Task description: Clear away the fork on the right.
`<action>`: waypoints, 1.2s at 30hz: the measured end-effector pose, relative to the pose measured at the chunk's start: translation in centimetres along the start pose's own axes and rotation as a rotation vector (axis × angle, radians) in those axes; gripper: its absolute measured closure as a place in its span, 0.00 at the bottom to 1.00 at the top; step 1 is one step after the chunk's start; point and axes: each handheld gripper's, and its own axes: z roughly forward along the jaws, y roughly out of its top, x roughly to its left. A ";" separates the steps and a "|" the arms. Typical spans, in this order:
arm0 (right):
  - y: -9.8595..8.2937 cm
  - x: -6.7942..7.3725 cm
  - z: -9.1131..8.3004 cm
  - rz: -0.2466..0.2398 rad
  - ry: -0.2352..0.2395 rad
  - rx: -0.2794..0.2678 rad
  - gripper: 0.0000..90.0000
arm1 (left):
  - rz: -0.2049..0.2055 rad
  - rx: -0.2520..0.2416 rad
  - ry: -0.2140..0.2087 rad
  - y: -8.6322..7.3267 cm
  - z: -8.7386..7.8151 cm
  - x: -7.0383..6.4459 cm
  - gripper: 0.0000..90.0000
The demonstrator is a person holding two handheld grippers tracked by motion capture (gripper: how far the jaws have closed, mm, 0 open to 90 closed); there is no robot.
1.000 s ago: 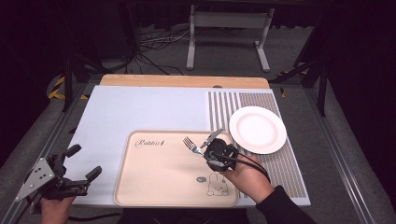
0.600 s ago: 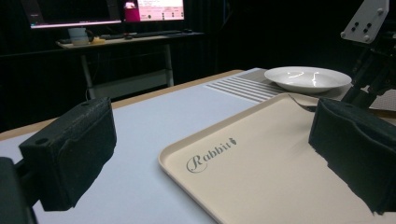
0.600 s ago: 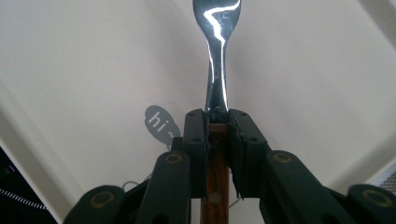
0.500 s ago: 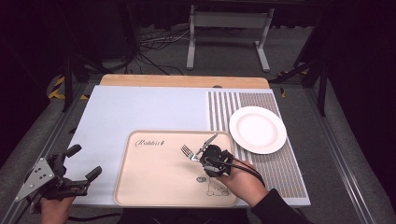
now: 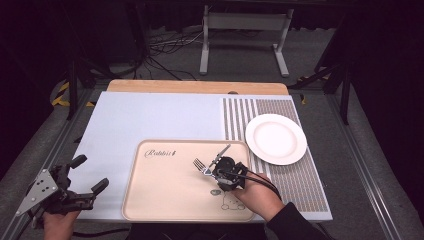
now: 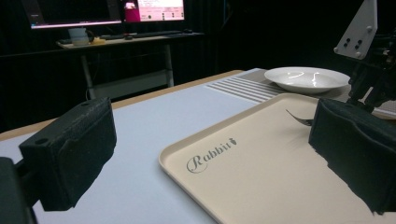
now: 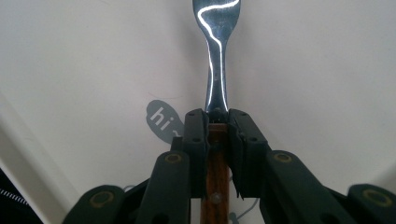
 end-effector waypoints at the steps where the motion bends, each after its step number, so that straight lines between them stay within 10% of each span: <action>1: 0.0 0.0 0.1 0.005 -0.006 -0.001 0.87 | 0.000 0.000 0.000 0.0 0.0 0.0 0.02; 20: 0.0 -0.3 0.8 0.003 0.003 0.022 0.84 | -0.002 0.003 -0.002 -0.1 0.1 0.0 0.02; 29: 0.3 -0.2 0.0 -0.022 0.017 -0.015 0.56 | -0.004 -0.002 0.002 -0.1 0.1 0.0 0.02; 36: 0.8 -0.1 -1.2 -0.134 0.044 -0.126 0.34 | -0.004 -0.002 0.000 -0.1 0.1 0.0 0.02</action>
